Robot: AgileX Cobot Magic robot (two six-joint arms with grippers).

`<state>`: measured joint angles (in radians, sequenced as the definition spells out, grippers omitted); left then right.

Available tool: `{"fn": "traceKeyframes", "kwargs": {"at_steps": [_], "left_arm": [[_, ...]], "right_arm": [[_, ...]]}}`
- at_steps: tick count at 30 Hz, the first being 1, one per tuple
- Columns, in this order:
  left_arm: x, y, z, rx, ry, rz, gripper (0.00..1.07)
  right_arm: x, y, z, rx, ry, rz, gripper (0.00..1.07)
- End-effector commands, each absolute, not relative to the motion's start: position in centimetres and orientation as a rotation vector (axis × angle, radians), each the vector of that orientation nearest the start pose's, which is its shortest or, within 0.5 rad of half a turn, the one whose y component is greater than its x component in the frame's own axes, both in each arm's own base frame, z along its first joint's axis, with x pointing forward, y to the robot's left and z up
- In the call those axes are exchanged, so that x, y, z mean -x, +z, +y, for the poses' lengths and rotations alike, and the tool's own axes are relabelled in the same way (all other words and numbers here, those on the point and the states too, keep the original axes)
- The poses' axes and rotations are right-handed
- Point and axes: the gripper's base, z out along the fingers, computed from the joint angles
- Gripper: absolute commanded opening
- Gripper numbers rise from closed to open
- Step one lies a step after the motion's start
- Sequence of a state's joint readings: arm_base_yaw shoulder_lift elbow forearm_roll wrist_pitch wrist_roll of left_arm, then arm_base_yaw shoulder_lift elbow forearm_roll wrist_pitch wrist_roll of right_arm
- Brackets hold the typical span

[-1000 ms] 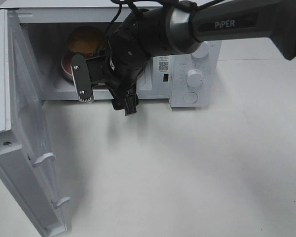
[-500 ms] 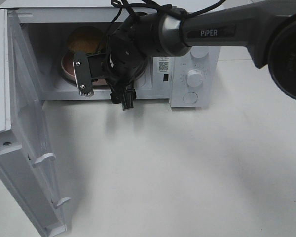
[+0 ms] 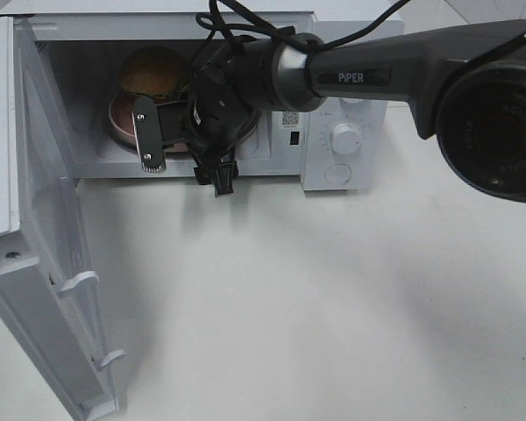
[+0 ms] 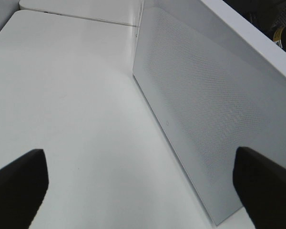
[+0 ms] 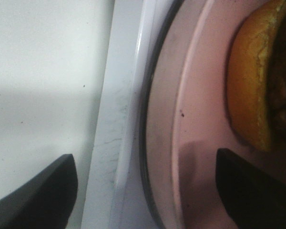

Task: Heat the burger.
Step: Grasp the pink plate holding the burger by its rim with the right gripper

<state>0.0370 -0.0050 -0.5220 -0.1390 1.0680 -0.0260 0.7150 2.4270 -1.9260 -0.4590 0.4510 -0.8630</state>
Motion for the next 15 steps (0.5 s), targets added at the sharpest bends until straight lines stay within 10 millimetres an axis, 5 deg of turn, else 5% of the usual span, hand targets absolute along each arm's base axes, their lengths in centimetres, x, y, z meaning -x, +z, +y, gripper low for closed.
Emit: {"fn": "traceKeyframes", "kwargs": {"at_steps": [1,3,5,8,10,12,15], "left_arm": [[1.09,28.15,-1.15,0.053,-0.156,2.007,0.98],[1.09,28.15,-1.15,0.053,-0.156,2.007,0.98],[1.09,28.15,-1.15,0.053,-0.156,2.007,0.98],[1.09,28.15,-1.15,0.053,-0.156,2.007,0.98],[1.09,28.15,-1.15,0.053,-0.156,2.007,0.98],[1.09,28.15,-1.15,0.053,-0.156,2.007,0.98],[1.09,28.15,-1.15,0.053,-0.156,2.007,0.98]], "right_arm": [[-41.98,12.82,33.9,1.992,-0.494,1.401,0.75],[-42.0,12.63,33.95,1.992,-0.492,1.399,0.7],[-41.98,12.46,34.09,1.977,-0.47,1.405,0.52],[-41.98,12.47,34.12,1.973,-0.465,1.406,0.46],[-41.95,12.58,34.06,1.975,-0.466,1.413,0.21],[-41.86,12.59,33.98,1.985,-0.47,1.425,0.11],[-41.84,12.55,33.92,1.99,-0.471,1.431,0.08]]}}
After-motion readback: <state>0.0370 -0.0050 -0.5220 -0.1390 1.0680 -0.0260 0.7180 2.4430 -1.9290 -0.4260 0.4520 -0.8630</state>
